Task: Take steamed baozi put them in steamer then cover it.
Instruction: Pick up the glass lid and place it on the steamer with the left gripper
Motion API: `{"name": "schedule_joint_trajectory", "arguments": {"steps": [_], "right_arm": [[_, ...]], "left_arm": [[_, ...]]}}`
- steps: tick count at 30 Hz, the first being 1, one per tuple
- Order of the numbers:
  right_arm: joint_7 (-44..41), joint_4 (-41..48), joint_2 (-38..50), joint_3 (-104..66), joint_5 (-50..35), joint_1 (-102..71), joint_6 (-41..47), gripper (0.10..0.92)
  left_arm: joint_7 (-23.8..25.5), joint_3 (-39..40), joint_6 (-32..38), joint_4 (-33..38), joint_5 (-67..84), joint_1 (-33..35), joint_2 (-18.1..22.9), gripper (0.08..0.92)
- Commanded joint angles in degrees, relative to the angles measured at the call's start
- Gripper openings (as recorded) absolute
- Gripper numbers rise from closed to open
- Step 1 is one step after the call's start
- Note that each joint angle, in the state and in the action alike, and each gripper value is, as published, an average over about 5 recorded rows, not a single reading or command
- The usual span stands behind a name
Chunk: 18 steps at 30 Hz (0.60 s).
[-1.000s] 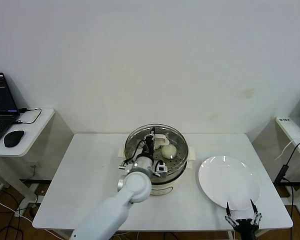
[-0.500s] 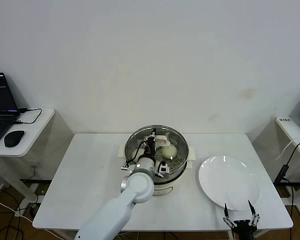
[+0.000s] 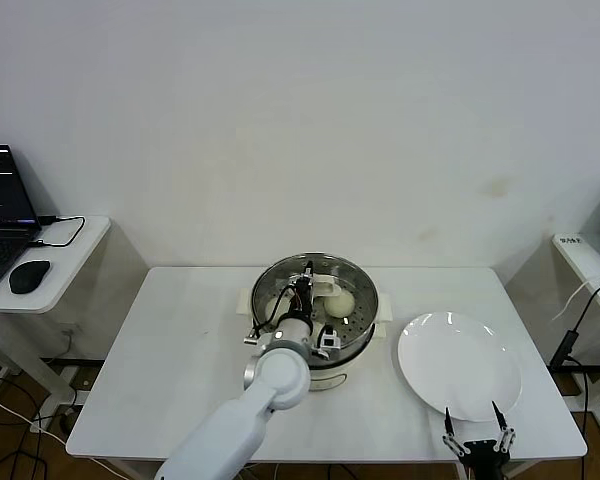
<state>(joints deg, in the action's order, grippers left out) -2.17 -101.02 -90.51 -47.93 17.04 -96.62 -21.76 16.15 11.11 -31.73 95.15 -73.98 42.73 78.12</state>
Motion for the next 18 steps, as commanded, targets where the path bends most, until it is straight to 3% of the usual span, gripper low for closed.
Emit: {"name": "schedule_joint_trajectory", "arguments": {"steps": [1, 9, 18], "right_arm": [[-0.04, 0.18, 0.0, 0.23, 0.05, 0.02, -0.07, 0.823], [-0.05, 0.26, 0.0, 0.65, 0.38, -0.01, 0.01, 0.823], [-0.16, 0.24, 0.33, 0.63, 0.07, -0.51, -0.25, 0.823]], "left_arm": [[-0.58, -0.37, 0.47, 0.64, -0.4, 0.2, 0.41, 0.172], [-0.84, -1.46, 0.4, 9.06, 0.78, 3.64, -2.63, 0.389], [-4.61, -5.99, 3.54, 24.81, 9.72, 19.19, -9.51, 0.648]]}}
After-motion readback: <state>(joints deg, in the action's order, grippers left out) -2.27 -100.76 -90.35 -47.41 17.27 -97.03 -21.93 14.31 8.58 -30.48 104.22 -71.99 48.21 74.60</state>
